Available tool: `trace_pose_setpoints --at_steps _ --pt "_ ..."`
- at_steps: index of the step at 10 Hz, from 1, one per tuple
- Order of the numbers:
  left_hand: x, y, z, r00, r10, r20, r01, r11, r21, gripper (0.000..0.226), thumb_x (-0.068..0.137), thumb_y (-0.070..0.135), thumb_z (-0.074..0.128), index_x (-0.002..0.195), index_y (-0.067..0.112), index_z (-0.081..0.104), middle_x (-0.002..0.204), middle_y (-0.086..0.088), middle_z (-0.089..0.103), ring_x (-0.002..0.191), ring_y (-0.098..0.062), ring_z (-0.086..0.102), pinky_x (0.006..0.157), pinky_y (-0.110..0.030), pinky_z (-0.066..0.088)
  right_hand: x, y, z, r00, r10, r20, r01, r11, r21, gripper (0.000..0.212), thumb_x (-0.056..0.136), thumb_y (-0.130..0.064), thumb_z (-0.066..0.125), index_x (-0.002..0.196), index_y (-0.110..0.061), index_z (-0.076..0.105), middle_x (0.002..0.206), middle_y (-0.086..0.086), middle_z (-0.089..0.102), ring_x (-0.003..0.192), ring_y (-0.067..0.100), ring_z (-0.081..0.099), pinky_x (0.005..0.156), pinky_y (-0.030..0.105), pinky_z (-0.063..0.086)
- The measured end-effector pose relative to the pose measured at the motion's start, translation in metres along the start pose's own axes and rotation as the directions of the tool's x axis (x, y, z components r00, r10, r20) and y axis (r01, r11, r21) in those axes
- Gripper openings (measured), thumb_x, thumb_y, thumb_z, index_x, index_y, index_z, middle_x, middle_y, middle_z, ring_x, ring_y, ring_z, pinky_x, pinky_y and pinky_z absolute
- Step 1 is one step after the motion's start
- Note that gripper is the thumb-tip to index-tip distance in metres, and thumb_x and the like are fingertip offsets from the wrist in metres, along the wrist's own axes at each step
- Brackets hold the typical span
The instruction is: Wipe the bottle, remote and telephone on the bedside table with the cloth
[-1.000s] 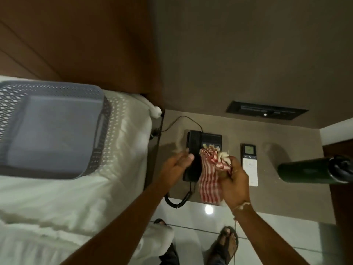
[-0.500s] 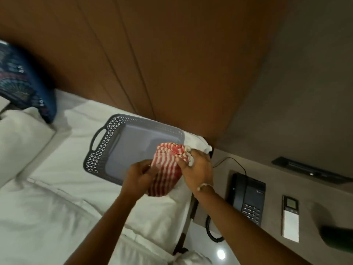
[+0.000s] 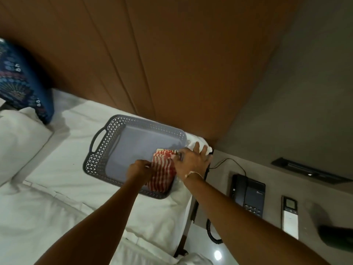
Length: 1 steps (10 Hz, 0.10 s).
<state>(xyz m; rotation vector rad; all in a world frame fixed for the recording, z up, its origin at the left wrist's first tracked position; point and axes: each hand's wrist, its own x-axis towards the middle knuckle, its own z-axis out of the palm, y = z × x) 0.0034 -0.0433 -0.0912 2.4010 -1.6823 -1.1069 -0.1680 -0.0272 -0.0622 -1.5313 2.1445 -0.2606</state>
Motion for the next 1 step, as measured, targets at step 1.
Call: trace_pose_setpoints --at_steps 1 --pt "-0.019 0.0176 -0.0154 0.968 0.178 -0.177 -0.16 0.981 0.112 0.044 0.09 0.028 0.064 0.133 0.016 0.06 0.132 -0.012 0.065 0.116 -0.032 0.064 0.101 -0.04 0.049 -0.0521 0.0209 -0.0705 0.991 0.119 -0.061 -0.041 0.705 0.708 0.029 0.087 -0.04 0.063 0.114 -0.032 0.065 0.13 0.001 0.058 0.125 0.024 0.05 0.1 0.04 0.043"
